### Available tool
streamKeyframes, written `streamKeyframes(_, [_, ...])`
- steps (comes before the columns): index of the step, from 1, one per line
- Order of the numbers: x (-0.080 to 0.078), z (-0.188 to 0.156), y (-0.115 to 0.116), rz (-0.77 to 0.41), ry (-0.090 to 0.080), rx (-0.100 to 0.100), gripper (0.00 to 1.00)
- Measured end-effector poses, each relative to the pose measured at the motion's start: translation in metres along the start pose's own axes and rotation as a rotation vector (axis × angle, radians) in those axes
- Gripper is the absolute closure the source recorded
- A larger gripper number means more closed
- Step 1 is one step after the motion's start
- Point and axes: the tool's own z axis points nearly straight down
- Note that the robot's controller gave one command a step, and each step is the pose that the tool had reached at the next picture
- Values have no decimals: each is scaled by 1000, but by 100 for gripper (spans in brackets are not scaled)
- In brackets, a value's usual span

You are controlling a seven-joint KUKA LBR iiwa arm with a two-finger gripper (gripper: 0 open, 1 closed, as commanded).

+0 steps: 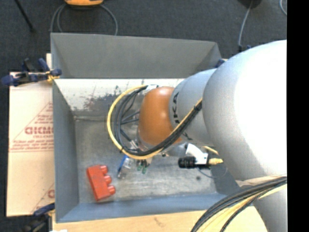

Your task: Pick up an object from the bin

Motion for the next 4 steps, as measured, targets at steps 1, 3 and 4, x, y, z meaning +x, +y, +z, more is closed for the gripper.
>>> streamKeyframes(1, [-2,-23,5,43,8,8,100])
streamKeyframes(3, [-50,-63,-7,-337,13,11,100])
streamKeyframes(4, [-60,-177,-10,-357,2,4,100])
